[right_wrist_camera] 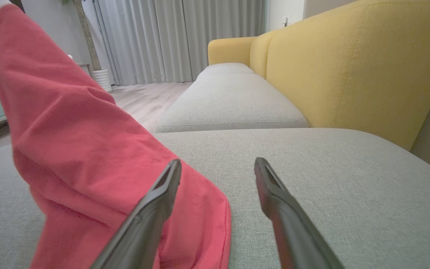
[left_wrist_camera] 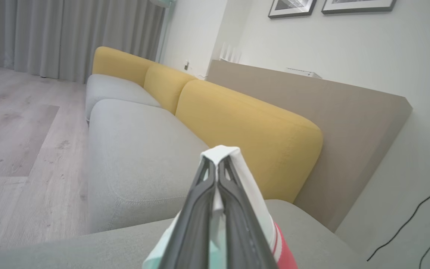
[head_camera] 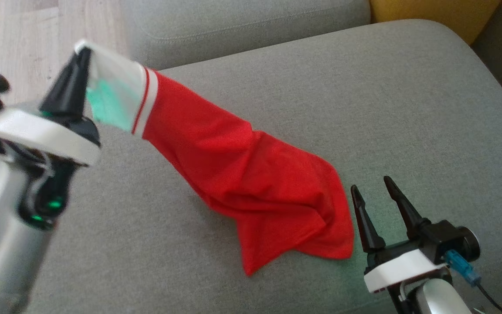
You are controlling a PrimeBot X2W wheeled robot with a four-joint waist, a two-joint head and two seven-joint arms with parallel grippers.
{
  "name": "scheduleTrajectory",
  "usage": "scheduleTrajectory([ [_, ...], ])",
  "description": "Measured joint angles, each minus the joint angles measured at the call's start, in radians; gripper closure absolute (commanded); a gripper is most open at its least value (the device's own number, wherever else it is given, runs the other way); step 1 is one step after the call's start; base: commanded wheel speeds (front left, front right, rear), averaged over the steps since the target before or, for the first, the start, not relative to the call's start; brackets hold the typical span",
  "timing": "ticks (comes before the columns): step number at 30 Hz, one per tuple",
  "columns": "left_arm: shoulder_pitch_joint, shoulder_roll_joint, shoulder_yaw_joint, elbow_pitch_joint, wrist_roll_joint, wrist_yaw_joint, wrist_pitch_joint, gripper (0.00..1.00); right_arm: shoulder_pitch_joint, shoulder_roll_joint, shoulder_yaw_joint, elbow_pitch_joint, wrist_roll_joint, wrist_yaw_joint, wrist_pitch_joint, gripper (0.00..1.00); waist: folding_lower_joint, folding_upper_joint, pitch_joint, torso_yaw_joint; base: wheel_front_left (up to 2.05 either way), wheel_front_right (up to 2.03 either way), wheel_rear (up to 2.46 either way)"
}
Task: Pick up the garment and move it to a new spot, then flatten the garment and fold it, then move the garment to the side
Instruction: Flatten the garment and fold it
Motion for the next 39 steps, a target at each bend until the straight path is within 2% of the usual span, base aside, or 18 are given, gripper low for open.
scheduleTrajectory([
  [8, -0.149, 0.108, 0.073, -0.188, -0.126, 0.027, 0.196, 1.00, 0.001, 0.000, 0.017, 0.006, 0.012, 0.000, 0.000, 0.00, 0.0000, 0.0000, -0.022, -0.012, 0.00, 0.00, 0.00],
  [14, -0.271, 0.128, 0.091, -0.237, -0.206, 0.027, 0.302, 1.00, 0.001, 0.000, 0.025, 0.009, 0.013, 0.000, 0.000, 0.00, 0.0000, 0.0000, -0.025, -0.025, 0.00, 0.00, 0.00],
  [18, -0.335, 0.117, 0.064, -0.236, -0.243, 0.025, 0.358, 1.00, 0.000, 0.000, 0.030, 0.013, 0.021, 0.000, 0.000, 0.00, 0.0000, 0.0000, -0.023, -0.036, 0.00, 0.00, 0.00],
  [21, -0.358, 0.052, -0.008, -0.236, -0.244, 0.022, 0.370, 1.00, -0.001, 0.000, 0.038, 0.015, 0.021, 0.000, 0.000, 0.00, 0.0000, 0.0000, -0.018, -0.044, 0.00, 0.00, 0.00],
  [26, -0.317, -0.136, -0.218, -0.226, -0.227, 0.007, 0.378, 1.00, -0.007, 0.000, 0.061, 0.016, 0.030, 0.000, 0.000, 0.00, 0.0000, 0.0000, -0.004, -0.071, 0.00, 0.00, 0.00],
  [30, -0.236, -0.274, -0.370, -0.123, -0.193, 0.006, 0.355, 1.00, -0.031, 0.002, 0.085, 0.015, 0.042, 0.000, 0.000, 0.00, 0.0001, 0.0000, 0.014, -0.112, 0.00, 0.00, 0.00],
  [34, -0.170, -0.378, -0.483, 0.025, -0.133, -0.001, 0.299, 1.00, -0.067, 0.004, 0.112, 0.003, 0.088, 0.000, 0.000, 0.00, 0.0001, 0.0000, 0.041, -0.168, 0.00, 0.00, 0.00],
  [35, -0.165, -0.397, -0.507, 0.061, -0.105, -0.002, 0.273, 0.71, -0.070, 0.004, 0.117, 0.002, 0.096, 0.000, 0.000, 0.00, 0.0001, 0.0000, 0.049, -0.183, 0.00, 0.00, 0.00],
  [36, -0.166, -0.407, -0.528, 0.091, -0.080, -0.002, 0.248, 0.51, -0.069, 0.004, 0.123, 0.002, 0.103, 0.000, 0.000, 0.00, 0.0000, 0.0000, 0.058, -0.196, 0.00, 0.00, 0.00],
  [37, -0.167, -0.415, -0.543, 0.119, -0.059, -0.001, 0.222, 0.00, -0.069, 0.004, 0.127, 0.002, 0.111, 0.000, 0.000, 0.00, 0.0001, 0.0000, 0.066, -0.210, 0.00, 0.00, 0.00],
  [39, -0.168, -0.421, -0.565, 0.168, -0.038, 0.005, 0.177, 0.00, -0.069, 0.004, 0.130, -0.002, 0.125, 0.000, 0.000, 0.00, 0.0001, 0.0000, 0.084, -0.236, 0.00, 0.00, 0.00],
])
